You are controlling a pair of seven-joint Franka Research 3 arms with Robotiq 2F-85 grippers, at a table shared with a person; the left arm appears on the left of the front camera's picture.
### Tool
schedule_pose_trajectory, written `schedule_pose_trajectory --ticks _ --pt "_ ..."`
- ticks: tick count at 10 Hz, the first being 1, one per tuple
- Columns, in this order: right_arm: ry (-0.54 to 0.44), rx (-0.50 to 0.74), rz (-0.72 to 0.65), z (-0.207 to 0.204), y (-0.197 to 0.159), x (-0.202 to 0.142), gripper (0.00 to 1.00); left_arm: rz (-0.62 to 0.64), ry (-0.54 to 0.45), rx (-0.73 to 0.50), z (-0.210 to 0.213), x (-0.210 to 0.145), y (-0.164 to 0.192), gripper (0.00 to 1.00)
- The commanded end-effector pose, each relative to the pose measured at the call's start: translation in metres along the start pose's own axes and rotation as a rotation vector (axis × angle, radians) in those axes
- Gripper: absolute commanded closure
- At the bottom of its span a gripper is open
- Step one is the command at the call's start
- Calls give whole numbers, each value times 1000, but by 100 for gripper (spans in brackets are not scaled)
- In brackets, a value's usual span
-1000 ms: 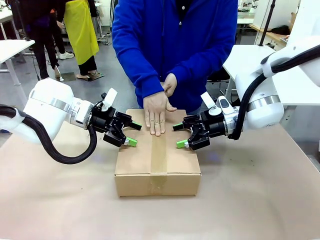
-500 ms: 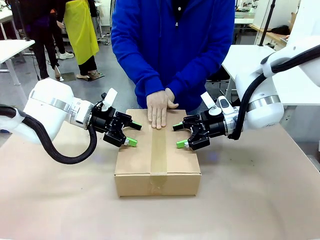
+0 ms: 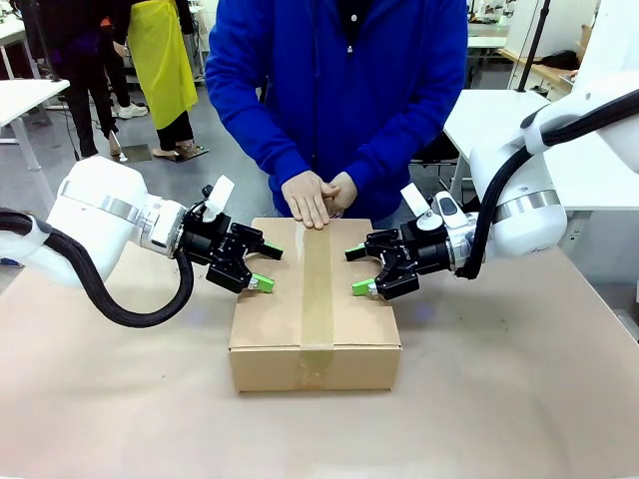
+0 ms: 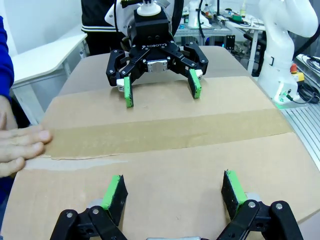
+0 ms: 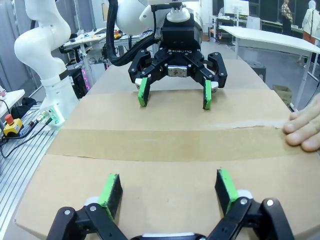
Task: Pack the gift set into the box.
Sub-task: Press and hold the closed box until the human finishes sealing it.
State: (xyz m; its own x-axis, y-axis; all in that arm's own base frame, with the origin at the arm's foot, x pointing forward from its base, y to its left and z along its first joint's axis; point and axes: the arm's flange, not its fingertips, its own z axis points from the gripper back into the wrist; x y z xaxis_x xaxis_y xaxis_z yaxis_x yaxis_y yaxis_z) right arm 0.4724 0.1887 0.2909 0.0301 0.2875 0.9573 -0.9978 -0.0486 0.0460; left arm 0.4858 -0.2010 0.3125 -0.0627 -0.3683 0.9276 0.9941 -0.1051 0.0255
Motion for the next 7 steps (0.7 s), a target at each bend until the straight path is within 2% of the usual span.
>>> schedule_pose_trajectory --ticks 1,6,7 --pt "-2 -5 10 1 -1 0 0 0 3 -2 0 -1 -1 0" --pt "0 0 0 0 0 0 0 0 3 -2 0 -1 -1 0" --pt "-70 24 -89 3 -9 5 0 0 -1 -1 0 0 0 0"
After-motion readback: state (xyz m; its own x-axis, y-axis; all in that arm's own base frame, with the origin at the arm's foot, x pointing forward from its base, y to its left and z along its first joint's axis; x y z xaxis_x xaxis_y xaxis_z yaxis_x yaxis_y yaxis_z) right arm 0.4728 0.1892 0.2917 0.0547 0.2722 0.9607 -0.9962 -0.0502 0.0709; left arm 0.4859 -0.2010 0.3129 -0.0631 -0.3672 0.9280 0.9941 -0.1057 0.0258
